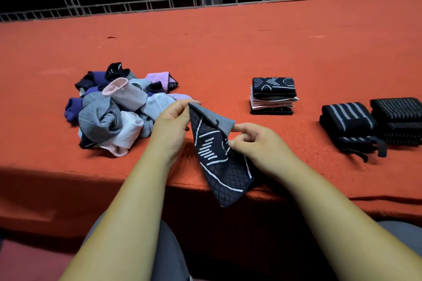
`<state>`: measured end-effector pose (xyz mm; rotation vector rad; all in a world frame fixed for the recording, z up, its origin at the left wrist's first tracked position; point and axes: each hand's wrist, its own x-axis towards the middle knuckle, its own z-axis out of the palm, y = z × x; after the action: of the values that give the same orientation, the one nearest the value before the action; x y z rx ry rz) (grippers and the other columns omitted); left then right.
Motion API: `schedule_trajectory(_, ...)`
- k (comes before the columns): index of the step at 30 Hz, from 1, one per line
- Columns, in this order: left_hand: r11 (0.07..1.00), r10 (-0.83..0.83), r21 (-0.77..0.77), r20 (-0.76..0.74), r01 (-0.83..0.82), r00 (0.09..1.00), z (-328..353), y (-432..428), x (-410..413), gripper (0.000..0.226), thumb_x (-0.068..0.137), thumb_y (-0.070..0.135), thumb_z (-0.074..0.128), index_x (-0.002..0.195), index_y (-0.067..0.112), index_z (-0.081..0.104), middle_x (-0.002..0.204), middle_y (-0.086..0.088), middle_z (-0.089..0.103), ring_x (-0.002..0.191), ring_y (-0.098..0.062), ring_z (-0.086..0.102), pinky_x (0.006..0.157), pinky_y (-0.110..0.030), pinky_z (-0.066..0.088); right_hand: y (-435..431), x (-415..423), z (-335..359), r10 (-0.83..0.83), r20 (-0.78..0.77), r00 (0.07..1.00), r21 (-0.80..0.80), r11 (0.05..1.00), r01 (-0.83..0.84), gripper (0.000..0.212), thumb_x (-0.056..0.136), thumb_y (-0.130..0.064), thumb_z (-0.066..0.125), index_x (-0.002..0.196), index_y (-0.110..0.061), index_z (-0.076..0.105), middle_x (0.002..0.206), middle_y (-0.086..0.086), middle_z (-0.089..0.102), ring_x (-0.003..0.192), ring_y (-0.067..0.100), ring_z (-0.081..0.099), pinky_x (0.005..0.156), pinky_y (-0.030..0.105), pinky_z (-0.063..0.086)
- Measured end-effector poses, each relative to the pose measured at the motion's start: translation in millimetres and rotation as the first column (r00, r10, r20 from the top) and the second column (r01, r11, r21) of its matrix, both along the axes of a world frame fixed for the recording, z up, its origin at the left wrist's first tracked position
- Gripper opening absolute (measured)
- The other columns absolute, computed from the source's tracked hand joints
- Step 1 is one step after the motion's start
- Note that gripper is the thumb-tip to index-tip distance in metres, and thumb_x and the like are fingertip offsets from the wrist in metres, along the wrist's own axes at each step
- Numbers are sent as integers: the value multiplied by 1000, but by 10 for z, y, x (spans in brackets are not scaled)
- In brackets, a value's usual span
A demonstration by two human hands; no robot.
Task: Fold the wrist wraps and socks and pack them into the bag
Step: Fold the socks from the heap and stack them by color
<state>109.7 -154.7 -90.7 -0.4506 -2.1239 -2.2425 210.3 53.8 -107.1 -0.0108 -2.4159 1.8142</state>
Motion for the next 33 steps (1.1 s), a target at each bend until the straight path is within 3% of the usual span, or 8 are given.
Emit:
schedule_trajectory(3, 968, 131, -191, -159, -160, 979, 55, -15, 50, 39, 95, -4, 57, 119, 24, 71, 121, 4, 74, 110, -9, 65, 104, -30, 49, 7, -17, 9, -96, -49, 994, 15, 995, 97, 21, 98, -13, 73, 116, -25, 71, 74, -12, 69, 62, 4, 56, 59, 21, 46)
schedule_trajectory(5, 889, 139, -326, -477, -321, 868, 158, 7, 154, 58, 79, -12, 45, 121, 21, 67, 121, 3, 69, 114, -11, 61, 103, -22, 45, 43, -20, -1, -146, -112, 983, 92, 983, 156, 22, 97, -14, 73, 114, -29, 71, 79, -10, 72, 65, 4, 59, 64, 22, 48)
schedule_trajectory(7, 825, -113, -448, -729, -345, 675, 242, 57, 252, 58, 72, -6, 48, 120, 17, 69, 119, 3, 68, 111, -17, 58, 100, -30, 43, 70, -20, -14, -147, -161, 976, 146, 974, 170, 24, 96, -15, 75, 115, -29, 71, 85, -8, 75, 72, 3, 63, 74, 26, 51)
schedule_trajectory(8, 786, -236, -526, -742, -326, 627, 262, 112, 300, 52, 76, -1, 53, 121, 20, 71, 120, 6, 67, 112, -19, 57, 101, -36, 43, 77, -20, -20, -144, -173, 974, 135, 976, 168, 25, 96, -14, 75, 115, -29, 70, 85, -8, 75, 74, 4, 64, 77, 29, 52)
schedule_trajectory(13, 571, -396, -714, -671, -404, 627, 85, 298, 315, 41, 92, 25, 66, 128, 45, 69, 123, 23, 63, 107, -17, 49, 89, -43, 42, 61, 5, -52, -164, -184, 969, 90, 979, 183, 29, 95, -14, 76, 119, -26, 65, 85, -6, 76, 73, 8, 67, 79, 40, 56)
schedule_trajectory(23, 518, -338, -719, -669, -463, 662, 57, 387, 163, 14, 94, 40, 65, 101, 38, 76, 101, 14, 62, 98, -21, 50, 83, -45, 44, 78, 34, -50, -227, -157, 961, 45, 971, 237, 42, 93, -14, 78, 125, -21, 53, 87, -5, 78, 73, 9, 67, 75, 32, 52)
schedule_trajectory(29, 564, -114, -720, -552, -404, 826, 24, 310, 12, 19, 91, 44, 52, 87, 31, 66, 94, 11, 64, 99, -23, 54, 88, -44, 45, 98, 100, 30, -173, -159, 972, 94, 977, 189, 40, 90, -4, 72, 117, -27, 52, 78, -6, 69, 63, 6, 56, 66, 27, 47)
schedule_trajectory(33, 760, 165, -556, -335, -336, 928, 84, 203, -72, 23, 88, 33, 54, 72, 17, 61, 72, 8, 57, 78, -19, 53, 68, -35, 40, 176, 186, 101, -85, -109, 990, 58, 994, 91, 45, 88, 2, 67, 118, -28, 54, 74, -8, 61, 58, 8, 50, 49, 24, 42)
